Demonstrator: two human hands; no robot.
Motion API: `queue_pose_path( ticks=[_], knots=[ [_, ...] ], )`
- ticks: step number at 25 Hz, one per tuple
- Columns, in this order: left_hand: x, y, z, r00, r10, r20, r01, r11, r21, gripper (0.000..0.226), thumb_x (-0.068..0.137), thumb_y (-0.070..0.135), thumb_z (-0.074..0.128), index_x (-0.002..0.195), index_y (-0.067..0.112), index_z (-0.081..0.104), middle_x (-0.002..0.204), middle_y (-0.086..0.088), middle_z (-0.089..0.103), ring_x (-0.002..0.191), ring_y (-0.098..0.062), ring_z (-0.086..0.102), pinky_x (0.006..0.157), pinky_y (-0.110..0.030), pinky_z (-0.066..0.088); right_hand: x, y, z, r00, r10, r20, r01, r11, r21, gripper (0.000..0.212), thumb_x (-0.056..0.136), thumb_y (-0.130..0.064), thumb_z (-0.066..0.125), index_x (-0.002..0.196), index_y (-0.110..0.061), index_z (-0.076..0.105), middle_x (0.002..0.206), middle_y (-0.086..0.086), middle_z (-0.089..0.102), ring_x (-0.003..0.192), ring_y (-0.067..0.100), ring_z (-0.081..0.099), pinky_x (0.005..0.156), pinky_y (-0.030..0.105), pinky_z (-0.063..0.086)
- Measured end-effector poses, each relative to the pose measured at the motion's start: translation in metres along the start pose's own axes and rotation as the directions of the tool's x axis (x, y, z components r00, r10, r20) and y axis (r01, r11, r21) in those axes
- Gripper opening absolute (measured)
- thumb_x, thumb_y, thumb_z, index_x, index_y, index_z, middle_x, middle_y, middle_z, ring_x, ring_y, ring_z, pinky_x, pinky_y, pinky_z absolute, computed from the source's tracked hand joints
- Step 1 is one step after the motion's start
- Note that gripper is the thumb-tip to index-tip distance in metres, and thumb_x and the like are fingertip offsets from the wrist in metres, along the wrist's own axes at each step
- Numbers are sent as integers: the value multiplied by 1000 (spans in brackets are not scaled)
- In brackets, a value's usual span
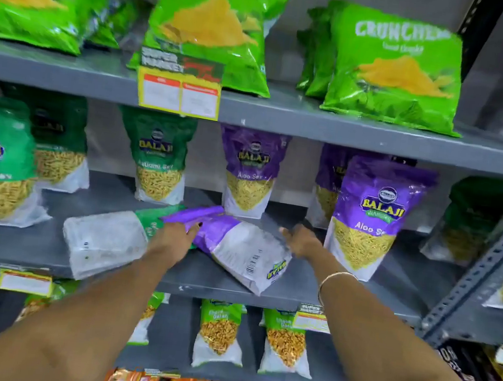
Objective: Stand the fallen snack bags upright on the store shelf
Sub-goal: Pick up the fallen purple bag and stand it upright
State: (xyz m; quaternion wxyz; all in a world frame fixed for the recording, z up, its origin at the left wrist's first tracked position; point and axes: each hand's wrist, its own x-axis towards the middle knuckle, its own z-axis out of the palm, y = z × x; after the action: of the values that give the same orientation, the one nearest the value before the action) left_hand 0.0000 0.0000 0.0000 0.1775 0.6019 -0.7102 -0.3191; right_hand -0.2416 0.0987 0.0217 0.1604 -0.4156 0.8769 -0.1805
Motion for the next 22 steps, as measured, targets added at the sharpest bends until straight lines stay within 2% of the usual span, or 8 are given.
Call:
queue_pose_path(
  ticks=[4,7,10,12,15,17,20,22],
  knots=[
    [4,17,32,858,-264,442,445,812,-378,72,86,62,35,107,-6,50,87,-23,59,94,-39,64,76,-44,49,34,9,11,958,-64,279,22,988,151,56,92,-50,37,114,-4,60,126,18,59,110,28,57,92,33,42],
    [6,19,50,806,-218,550,514,717,-470,63,85,58,43,109,0,46,86,-18,58,76,-30,60,86,-45,45,54,13,24,897,-52,439,-74,961,265,51,84,-60,45,95,-13,61,95,9,61,88,24,55,77,29,41],
    [15,19,52,789,-187,585,560,611,-560,43,85,45,55,101,6,52,89,-16,57,77,-28,59,92,-47,45,62,11,20,808,-97,581,-162,912,377,40,73,-52,67,89,-16,66,88,5,66,85,21,61,78,30,46],
    [17,17,49,780,-160,605,562,603,-566,30,84,37,61,89,8,57,85,-13,62,77,-26,61,91,-46,48,65,10,16,771,-154,618,-122,916,381,42,68,-44,75,92,-10,69,81,4,67,80,20,62,75,28,47],
    [20,16,36,791,-124,600,526,639,-561,17,82,26,65,86,11,61,70,-8,73,68,-23,68,73,-43,54,56,2,10,763,-165,625,-106,922,372,22,75,-30,73,80,-10,65,50,-6,62,48,6,57,49,18,42],
    [21,25,20,812,-86,577,466,691,-553,11,83,22,65,87,13,60,66,-3,74,67,-21,68,72,-42,53,48,-4,4,767,-160,622,-108,922,371,14,76,-24,72,80,-13,63,51,-9,65,47,3,59,51,18,42],
    [24,46,-6,846,12,533,328,777,-537,16,79,19,69,91,18,59,87,0,66,86,-20,59,89,-45,46,39,-12,-4,808,-205,553,-52,909,413,52,62,-21,82,107,-5,61,91,8,67,84,19,63,67,30,47],
    [28,61,-14,878,86,472,209,817,-538,26,72,16,75,94,17,61,99,-1,62,100,-20,54,92,-43,42,37,-17,-4,874,-256,414,46,890,454,79,44,-22,86,114,-1,56,95,15,58,77,21,56,58,27,44]
  ],
)
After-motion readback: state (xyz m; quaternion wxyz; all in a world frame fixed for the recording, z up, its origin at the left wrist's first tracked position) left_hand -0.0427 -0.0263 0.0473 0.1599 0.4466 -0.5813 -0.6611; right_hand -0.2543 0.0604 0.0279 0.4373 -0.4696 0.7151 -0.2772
